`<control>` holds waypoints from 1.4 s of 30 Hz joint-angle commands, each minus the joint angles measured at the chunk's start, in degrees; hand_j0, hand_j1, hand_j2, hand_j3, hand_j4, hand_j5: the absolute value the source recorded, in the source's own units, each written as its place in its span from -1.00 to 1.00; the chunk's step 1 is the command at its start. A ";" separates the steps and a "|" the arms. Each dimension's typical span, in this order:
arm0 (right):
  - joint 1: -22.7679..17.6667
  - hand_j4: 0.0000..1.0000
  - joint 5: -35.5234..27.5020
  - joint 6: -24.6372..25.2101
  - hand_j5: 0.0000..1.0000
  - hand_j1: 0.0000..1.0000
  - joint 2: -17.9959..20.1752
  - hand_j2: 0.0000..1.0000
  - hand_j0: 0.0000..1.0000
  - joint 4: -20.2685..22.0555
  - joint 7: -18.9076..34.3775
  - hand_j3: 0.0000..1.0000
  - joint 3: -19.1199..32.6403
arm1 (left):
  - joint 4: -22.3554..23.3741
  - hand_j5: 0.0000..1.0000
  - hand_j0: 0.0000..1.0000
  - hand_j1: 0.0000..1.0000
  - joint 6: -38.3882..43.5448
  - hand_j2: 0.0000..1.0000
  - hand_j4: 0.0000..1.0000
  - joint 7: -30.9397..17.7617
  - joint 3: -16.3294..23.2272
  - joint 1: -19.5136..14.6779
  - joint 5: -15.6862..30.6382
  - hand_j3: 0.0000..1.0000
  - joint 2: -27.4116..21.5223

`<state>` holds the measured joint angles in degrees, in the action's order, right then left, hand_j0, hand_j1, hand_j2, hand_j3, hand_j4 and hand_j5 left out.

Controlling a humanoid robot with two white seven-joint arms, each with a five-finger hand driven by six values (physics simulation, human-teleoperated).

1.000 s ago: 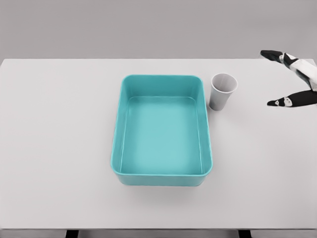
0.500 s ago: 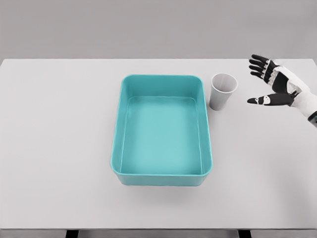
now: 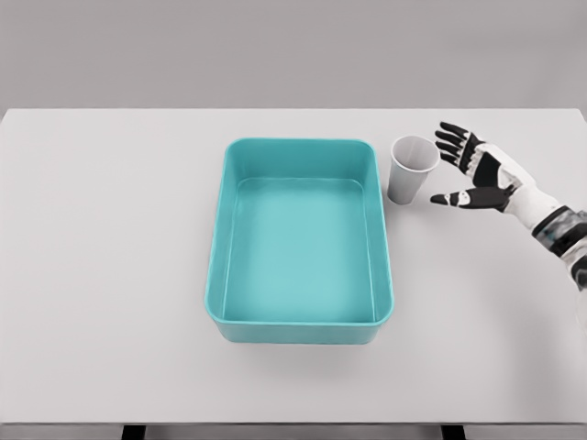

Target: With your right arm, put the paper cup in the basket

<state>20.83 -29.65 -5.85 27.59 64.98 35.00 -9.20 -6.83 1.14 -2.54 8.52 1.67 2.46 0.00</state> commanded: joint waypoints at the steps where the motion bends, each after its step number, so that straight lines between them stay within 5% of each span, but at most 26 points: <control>1: 0.09 1.00 -0.23 -0.04 1.00 1.00 -0.26 1.00 1.00 -0.30 0.00 1.00 -0.38 | -0.03 1.00 1.00 1.00 0.00 1.00 1.00 -0.01 0.00 0.00 0.00 1.00 0.00; 12: 2.72 1.00 3.02 -0.83 1.00 1.00 -2.72 1.00 1.00 -5.31 0.00 1.00 -0.21 | -0.03 1.00 1.00 1.00 0.00 1.00 1.00 -0.01 0.00 0.00 0.00 1.00 0.00; 42: 3.96 1.00 4.51 -0.83 1.00 1.00 -6.06 1.00 1.00 -6.89 0.00 1.00 -1.00 | -0.03 1.00 1.00 1.00 0.00 1.00 1.00 -0.01 0.00 0.00 0.00 1.00 0.00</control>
<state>24.87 -24.80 -6.68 21.55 58.06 35.00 -10.07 -6.84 1.14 -2.54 8.52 1.67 2.46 0.00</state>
